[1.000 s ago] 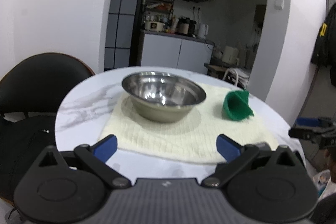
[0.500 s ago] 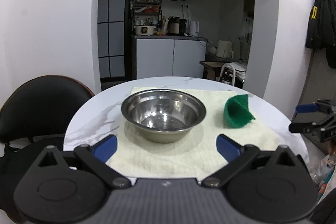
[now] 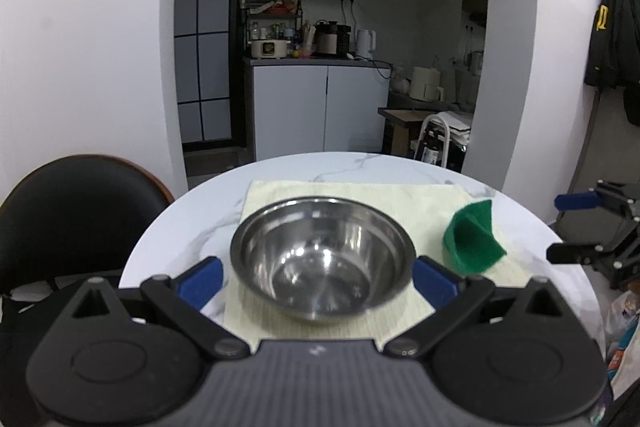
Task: Clean bowl
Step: 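Lower the right gripper onto the green scouring pad and close it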
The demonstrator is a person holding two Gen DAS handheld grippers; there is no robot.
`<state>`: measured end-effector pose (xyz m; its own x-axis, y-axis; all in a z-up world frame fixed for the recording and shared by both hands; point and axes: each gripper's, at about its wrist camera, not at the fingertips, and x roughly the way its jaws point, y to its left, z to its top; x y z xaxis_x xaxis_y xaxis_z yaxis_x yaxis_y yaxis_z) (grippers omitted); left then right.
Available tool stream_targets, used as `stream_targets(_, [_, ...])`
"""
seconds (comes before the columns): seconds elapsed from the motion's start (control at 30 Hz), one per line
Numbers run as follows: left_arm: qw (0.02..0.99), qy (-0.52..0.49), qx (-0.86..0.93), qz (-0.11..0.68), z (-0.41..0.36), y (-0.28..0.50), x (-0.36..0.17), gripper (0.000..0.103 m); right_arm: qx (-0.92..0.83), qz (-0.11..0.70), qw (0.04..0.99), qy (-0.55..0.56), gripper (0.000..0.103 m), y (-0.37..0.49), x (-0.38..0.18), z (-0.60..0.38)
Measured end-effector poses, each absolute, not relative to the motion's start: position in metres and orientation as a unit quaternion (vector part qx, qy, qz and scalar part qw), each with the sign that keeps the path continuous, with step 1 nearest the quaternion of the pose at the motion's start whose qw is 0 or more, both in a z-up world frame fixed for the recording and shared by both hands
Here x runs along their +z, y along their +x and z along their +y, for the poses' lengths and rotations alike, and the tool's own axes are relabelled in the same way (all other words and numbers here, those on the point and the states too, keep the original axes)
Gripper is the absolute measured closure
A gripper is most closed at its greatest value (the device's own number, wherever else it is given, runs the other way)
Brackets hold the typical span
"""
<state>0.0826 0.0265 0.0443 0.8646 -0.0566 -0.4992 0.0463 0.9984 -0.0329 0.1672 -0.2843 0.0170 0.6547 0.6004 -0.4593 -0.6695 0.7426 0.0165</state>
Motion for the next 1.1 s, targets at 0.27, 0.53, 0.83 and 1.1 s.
stream_targets(0.27, [0.959, -0.040, -0.029, 0.280, 0.035, 0.097, 0.015, 0.001, 0.365, 0.242, 0.898, -0.037, 0.001, 0.184, 0.002, -0.288])
stream_targets(0.53, [0.960, -0.060, -0.018, 0.274, 0.055, 0.110, 0.019, 0.001, 0.364, 0.267, 0.892, -0.037, 0.021, 0.206, -0.001, -0.272])
stream_targets(0.83, [0.944, -0.093, -0.034, 0.315, 0.071, 0.135, 0.002, 0.003, 0.354, 0.287, 0.889, -0.054, 0.025, 0.225, -0.013, -0.251])
stream_targets(1.1, [0.938, -0.103, -0.038, 0.329, 0.077, 0.143, -0.002, 0.009, 0.350, 0.320, 0.879, -0.054, 0.053, 0.242, -0.025, -0.237])
